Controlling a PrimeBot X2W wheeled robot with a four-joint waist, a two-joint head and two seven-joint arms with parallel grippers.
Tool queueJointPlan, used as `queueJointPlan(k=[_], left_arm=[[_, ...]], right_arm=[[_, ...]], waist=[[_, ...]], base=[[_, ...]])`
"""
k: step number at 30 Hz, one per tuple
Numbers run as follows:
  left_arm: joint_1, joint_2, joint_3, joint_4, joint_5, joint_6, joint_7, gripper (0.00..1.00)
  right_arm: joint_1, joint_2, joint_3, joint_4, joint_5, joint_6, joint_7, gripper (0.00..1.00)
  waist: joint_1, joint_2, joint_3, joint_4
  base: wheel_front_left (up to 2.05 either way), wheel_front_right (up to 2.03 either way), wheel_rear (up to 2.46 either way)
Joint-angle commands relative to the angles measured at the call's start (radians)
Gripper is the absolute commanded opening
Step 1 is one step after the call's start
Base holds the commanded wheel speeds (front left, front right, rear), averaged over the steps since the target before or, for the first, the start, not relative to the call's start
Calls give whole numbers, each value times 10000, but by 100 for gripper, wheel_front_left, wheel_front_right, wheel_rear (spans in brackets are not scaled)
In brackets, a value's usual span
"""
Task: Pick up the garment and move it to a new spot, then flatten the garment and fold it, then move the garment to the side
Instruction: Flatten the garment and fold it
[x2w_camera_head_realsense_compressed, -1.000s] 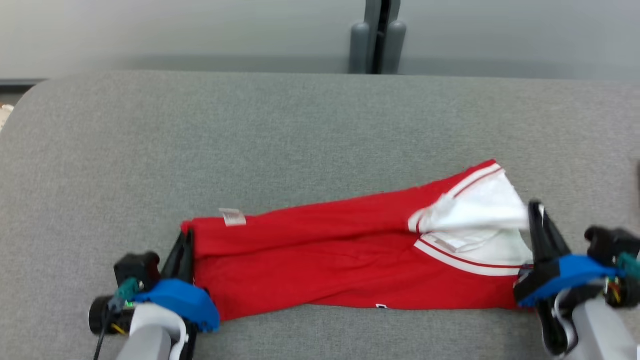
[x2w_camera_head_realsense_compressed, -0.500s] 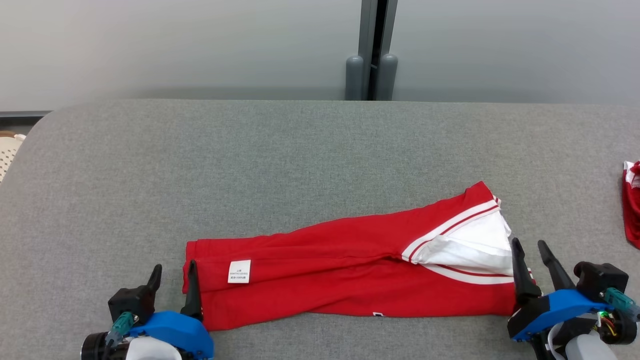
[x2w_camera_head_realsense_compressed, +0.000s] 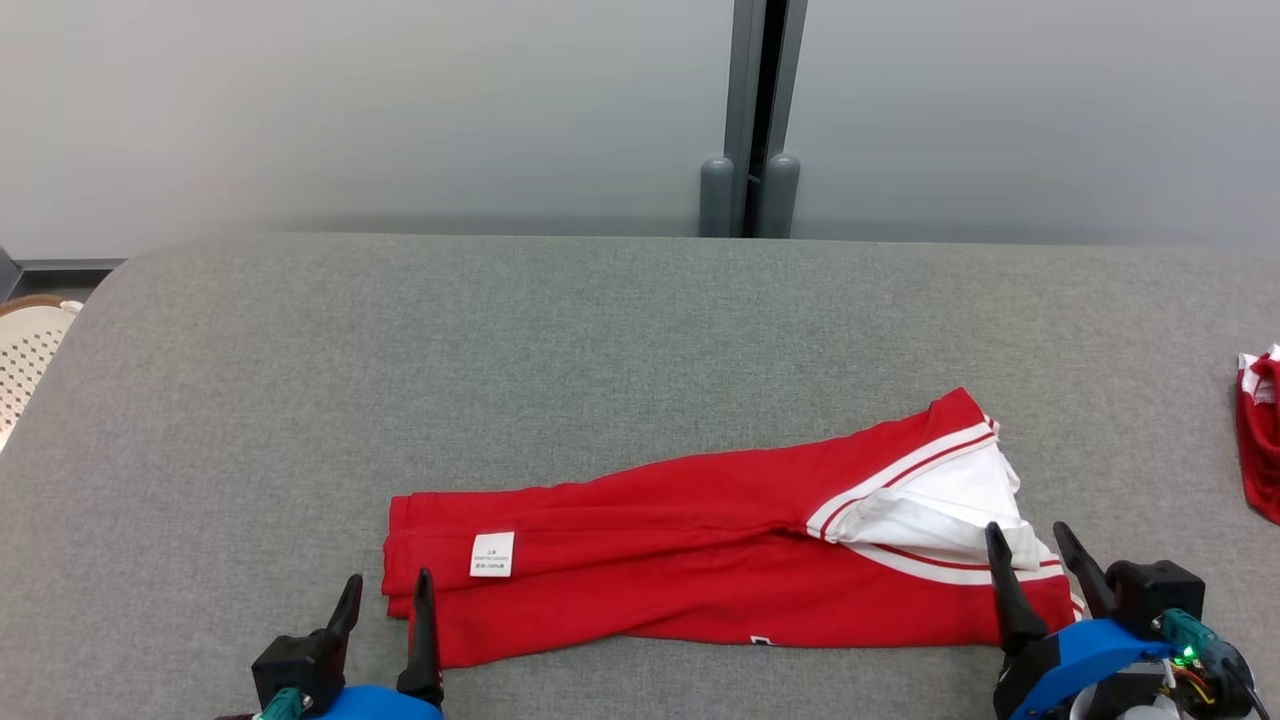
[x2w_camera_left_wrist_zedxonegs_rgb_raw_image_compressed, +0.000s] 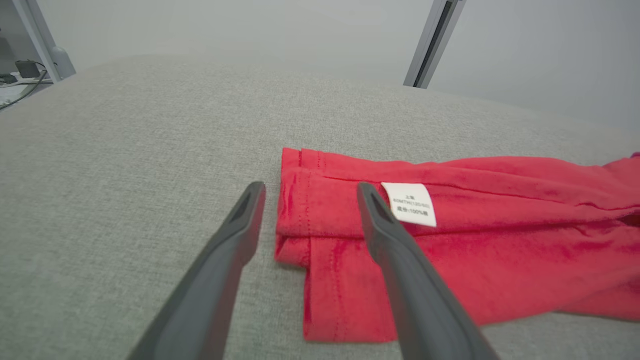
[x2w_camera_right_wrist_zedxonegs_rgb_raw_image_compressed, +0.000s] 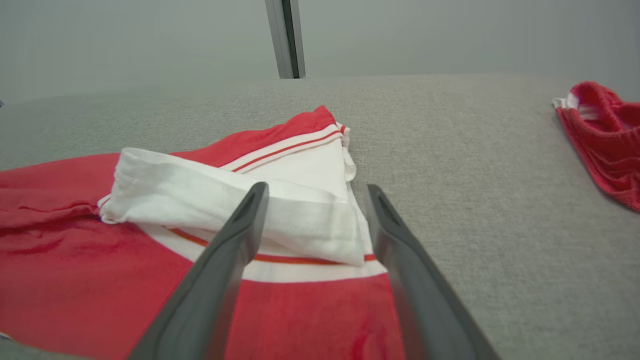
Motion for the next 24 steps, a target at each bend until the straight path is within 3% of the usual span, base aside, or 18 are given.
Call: queueJointPlan(k=[1, 12, 19, 20, 22, 24], left_arm=[[36, -10, -99, -55, -51, -24, -26, 100], [-341, -13, -554, 105, -344, 34, -26, 100], [-405, -13, -702, 236, -473, 56, -26, 100], [-402, -13, -688, 238, -476, 58, -26, 100], [-386, -13, -643, 237, -462, 77, -26, 100], [-373, -13, -589, 230, -468, 106, -26, 100]], right_arm=[[-177, -13, -5, 76, -83, 0, -45, 100], [-2090, -499, -367, 2612, -838, 0, 194, 100], [-2204, -66, -351, 4706, -522, 5, 986, 100], [-2146, 19, -255, 4923, -380, 14, 1056, 60], [-2045, 131, -51, 5218, -53, 15, 1085, 0], [-2013, 90, 52, 5324, 243, 14, 927, 0]], waist=[[1, 0, 52, 47], [1, 0, 641, 465], [1, 0, 741, 719], [1, 0, 749, 721], [1, 0, 759, 687], [1, 0, 773, 618]], base=[[0, 0, 0], [0, 0, 0], [0, 0, 0], [0, 0, 0], [0, 0, 0], [0, 0, 0]])
